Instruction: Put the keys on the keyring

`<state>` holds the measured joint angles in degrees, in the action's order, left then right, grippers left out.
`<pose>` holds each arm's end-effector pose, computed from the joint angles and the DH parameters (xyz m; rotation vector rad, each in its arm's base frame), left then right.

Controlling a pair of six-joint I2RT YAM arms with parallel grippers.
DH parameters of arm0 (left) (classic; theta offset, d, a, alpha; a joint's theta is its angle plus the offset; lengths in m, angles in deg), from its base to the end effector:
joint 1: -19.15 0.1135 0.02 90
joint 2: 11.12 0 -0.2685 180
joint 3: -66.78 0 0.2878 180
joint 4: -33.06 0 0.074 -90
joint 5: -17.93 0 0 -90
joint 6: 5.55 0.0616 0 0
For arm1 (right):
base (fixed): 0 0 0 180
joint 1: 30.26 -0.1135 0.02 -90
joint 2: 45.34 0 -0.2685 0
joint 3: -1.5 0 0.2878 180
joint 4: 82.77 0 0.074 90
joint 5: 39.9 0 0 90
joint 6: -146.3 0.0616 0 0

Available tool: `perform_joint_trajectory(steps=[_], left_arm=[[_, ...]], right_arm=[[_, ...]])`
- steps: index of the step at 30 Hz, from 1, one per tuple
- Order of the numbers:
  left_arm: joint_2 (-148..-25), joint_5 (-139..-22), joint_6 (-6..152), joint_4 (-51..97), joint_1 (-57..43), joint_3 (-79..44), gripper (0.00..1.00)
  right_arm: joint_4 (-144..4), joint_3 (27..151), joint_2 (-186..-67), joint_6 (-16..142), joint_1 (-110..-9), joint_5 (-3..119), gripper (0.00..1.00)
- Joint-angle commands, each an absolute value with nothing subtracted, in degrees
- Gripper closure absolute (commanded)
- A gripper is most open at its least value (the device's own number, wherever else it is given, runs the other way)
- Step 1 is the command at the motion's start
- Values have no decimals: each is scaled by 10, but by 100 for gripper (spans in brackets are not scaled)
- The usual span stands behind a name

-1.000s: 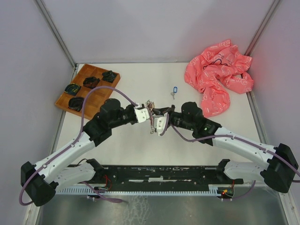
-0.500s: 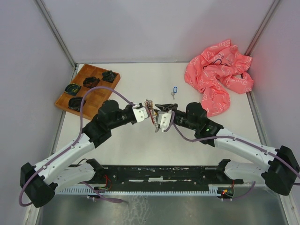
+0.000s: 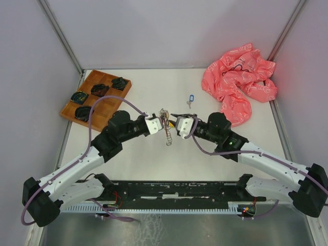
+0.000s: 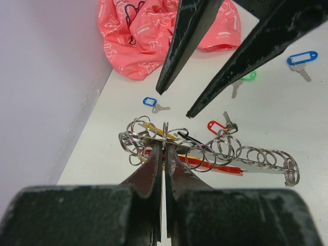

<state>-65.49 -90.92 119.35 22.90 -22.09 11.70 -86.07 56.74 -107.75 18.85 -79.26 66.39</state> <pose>0.1988 -0.2008 0.3136 1.2538 1.2075 -0.3665 0.1930 0.2483 0.3066 -1.2792 1.0417 0.3866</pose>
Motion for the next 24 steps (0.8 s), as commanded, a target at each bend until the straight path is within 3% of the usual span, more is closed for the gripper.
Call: perform_joint_trajectory(steps=[1, 9, 24], left_arm=[[-641, -899, 1168, 301, -222, 123, 97], [-639, -896, 1163, 320, -222, 132, 97], [-639, -905, 1161, 326, -222, 133, 97]], right_arm=[[-876, 567, -1049, 301, -790, 634, 63], [-886, 572, -1061, 415, -790, 628, 64], [-940, 569, -1107, 452, -790, 611, 72]])
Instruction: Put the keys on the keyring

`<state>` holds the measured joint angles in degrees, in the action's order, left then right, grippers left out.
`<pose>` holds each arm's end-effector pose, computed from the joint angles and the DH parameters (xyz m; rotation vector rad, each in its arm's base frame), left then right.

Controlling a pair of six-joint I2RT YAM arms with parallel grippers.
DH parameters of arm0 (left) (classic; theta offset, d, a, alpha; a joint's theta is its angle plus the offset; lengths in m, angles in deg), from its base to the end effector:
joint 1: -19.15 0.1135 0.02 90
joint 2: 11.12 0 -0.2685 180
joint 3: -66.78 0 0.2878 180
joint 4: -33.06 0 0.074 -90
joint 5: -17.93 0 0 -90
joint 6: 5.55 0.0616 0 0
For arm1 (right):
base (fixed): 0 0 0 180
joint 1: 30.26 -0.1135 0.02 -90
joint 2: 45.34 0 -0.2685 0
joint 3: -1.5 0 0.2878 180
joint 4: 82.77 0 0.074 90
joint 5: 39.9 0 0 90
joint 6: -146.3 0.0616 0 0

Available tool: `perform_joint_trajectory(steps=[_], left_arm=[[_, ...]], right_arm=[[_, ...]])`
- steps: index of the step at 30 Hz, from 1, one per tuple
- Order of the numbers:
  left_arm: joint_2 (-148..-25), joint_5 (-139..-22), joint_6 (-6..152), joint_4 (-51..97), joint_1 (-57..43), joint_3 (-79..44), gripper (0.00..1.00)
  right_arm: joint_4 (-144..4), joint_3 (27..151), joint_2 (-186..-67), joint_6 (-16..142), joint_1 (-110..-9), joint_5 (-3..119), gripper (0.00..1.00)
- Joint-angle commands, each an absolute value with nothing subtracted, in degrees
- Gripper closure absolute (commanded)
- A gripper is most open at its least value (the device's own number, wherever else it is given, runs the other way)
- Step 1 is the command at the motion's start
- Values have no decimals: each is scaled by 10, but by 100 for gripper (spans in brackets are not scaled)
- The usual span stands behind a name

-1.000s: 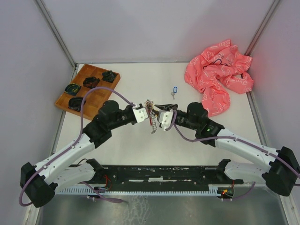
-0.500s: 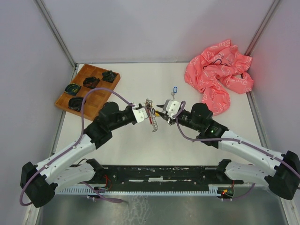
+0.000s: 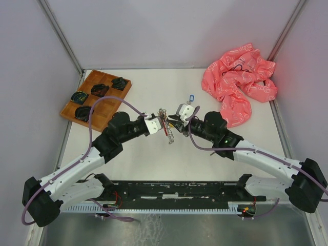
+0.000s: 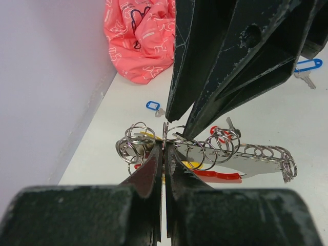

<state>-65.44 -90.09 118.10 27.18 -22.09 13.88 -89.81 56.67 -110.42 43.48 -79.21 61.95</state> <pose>0.1999 -0.2006 0.3076 1.2140 1.1976 -0.3656 0.2036 0.2530 0.3007 -0.9877 1.3337 0.6500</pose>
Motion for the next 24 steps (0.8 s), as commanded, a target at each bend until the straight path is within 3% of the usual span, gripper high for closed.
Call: perform_joint_trajectory(steps=[1, 6, 12, 14, 24], left_arm=[[-639, -907, 1161, 327, -222, 133, 97], [-639, -912, 1160, 330, -222, 134, 97], [-639, -916, 1159, 332, -222, 138, 97], [-641, -915, 1157, 332, -222, 138, 97], [-648, -922, 1142, 331, -223, 138, 71]], right_arm=[[-940, 569, -1109, 451, -789, 610, 73], [-943, 570, -1114, 444, -790, 608, 80], [-929, 574, -1114, 420, -789, 603, 99], [-912, 583, -1112, 400, -790, 601, 99], [-837, 618, -1106, 301, -790, 604, 99]])
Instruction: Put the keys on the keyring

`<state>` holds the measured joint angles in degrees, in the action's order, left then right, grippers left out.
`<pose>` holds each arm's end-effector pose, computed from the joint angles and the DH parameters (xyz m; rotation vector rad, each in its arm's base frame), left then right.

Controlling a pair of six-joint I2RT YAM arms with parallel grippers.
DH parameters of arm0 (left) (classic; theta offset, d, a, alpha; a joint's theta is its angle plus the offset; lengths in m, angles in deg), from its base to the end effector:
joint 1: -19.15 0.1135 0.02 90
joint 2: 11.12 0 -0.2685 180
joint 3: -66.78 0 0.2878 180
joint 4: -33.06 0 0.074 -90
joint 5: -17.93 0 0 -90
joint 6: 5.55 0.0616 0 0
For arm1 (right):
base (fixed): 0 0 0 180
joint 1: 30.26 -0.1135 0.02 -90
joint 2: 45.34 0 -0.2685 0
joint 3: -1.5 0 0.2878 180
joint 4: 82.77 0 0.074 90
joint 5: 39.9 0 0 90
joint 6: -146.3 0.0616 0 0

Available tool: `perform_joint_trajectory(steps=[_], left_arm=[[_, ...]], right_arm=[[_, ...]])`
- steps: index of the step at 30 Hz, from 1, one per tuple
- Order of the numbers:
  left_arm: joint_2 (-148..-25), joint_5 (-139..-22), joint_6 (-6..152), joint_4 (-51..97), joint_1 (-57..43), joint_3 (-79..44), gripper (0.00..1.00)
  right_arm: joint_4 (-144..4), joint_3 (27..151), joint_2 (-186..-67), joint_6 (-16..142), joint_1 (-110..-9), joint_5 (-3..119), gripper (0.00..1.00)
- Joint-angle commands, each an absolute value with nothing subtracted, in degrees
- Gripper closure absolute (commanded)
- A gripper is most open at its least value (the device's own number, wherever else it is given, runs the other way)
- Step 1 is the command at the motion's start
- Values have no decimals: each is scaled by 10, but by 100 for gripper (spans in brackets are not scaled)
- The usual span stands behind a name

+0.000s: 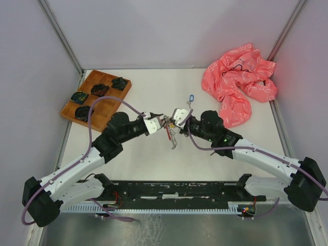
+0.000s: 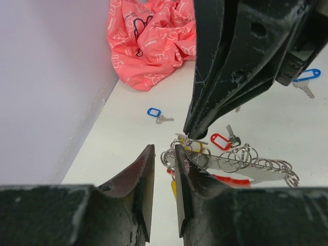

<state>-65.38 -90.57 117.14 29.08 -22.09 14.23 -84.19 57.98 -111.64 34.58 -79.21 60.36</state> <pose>0.1996 -0.2010 0.3097 1.1946 1.1800 -0.3819 0.2077 0.2552 0.2906 -1.1138 1.3384 0.5042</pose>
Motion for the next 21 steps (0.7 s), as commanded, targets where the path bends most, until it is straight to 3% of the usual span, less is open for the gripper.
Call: perform_joint_trajectory(steps=[1, 11, 21], left_arm=[[-650, -924, 1141, 330, -223, 138, 69], [-674, -941, 1129, 312, -222, 134, 61], [-720, -989, 1170, 255, -215, 110, 61]], right_arm=[[-836, 620, -1106, 297, -790, 607, 99], [-808, 623, -1108, 236, -790, 623, 99], [-770, 627, -1095, 165, -785, 672, 99]])
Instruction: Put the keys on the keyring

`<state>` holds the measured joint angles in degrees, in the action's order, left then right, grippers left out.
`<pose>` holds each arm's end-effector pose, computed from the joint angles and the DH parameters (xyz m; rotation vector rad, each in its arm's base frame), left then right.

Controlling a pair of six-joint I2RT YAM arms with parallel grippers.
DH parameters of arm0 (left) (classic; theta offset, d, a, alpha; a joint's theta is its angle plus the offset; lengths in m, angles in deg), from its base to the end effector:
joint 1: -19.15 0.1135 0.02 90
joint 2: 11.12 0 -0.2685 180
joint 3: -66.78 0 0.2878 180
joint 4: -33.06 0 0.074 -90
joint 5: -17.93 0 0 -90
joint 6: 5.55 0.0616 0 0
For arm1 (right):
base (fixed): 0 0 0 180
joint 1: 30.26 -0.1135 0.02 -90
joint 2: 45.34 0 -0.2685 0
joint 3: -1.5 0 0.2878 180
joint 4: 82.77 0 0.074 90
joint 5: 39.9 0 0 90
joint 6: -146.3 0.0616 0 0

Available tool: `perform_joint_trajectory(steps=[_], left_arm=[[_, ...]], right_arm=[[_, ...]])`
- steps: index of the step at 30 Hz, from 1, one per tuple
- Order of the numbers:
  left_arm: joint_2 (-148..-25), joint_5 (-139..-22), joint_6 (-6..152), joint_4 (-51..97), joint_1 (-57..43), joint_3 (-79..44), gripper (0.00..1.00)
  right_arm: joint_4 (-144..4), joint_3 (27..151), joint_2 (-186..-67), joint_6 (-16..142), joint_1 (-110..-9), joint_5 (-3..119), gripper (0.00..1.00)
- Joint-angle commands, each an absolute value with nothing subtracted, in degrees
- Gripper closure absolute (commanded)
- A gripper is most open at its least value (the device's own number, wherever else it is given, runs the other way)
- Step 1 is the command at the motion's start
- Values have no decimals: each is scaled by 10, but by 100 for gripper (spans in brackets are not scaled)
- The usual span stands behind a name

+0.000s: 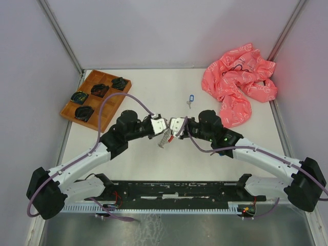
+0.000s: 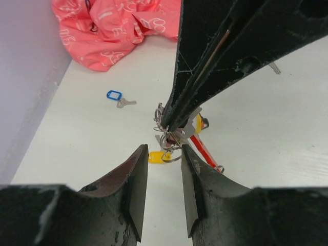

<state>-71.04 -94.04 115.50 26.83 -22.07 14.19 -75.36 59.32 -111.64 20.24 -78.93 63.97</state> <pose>0.2092 -0.2139 0.2784 1.2794 1.2872 -0.4721 0.2038 0.2541 0.2803 -1.3712 1.2516 0.3768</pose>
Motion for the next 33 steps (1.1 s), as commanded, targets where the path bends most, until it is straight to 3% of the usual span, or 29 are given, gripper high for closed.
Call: perform_joint_trajectory(steps=[1, 14, 33], left_arm=[[-721, -999, 1173, 252, -212, 109, 61], [-737, -1186, 1178, 250, -123, 93, 62], [-782, -1222, 1197, 212, -118, 65, 65]], right_arm=[[-765, 628, -1094, 158, -785, 677, 99], [-742, 629, -1079, 120, -769, 734, 99], [-742, 632, -1081, 115, -769, 765, 99]])
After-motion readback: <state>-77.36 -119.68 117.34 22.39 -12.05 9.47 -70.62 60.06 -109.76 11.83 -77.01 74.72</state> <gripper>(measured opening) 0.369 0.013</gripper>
